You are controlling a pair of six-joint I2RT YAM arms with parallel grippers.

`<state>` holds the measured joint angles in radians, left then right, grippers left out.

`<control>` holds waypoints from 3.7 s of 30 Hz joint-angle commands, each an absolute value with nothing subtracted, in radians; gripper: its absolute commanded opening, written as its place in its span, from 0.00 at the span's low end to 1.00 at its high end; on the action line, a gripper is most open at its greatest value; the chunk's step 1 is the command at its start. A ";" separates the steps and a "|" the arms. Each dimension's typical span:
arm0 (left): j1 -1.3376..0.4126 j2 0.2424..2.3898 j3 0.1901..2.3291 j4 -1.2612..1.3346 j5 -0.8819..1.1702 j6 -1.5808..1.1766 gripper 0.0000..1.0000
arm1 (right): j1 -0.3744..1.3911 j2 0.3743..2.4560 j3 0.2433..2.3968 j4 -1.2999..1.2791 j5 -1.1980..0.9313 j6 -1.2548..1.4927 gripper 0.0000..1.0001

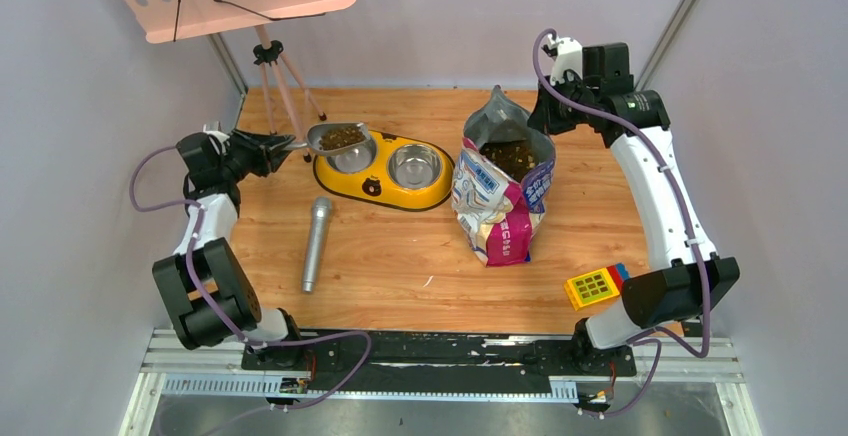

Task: Serve the pet food

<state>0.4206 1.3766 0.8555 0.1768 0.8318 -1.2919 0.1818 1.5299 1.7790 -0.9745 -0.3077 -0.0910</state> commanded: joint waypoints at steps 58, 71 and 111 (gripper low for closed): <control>0.061 1.316 1.135 -0.195 -0.112 -0.348 0.00 | 0.177 1.395 1.637 -0.937 -0.291 -0.094 0.00; 0.061 1.125 1.138 -0.328 0.081 -0.418 0.00 | 0.177 1.362 1.616 -0.936 -0.291 -0.092 0.00; -0.674 1.758 2.246 -0.702 0.335 -0.068 0.00 | 0.178 1.389 1.694 -0.957 -0.268 -0.063 0.29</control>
<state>-0.6563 1.7405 2.1365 -0.6563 0.4812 -0.1349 0.1799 1.4231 1.6714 -0.9455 -0.2871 -0.0681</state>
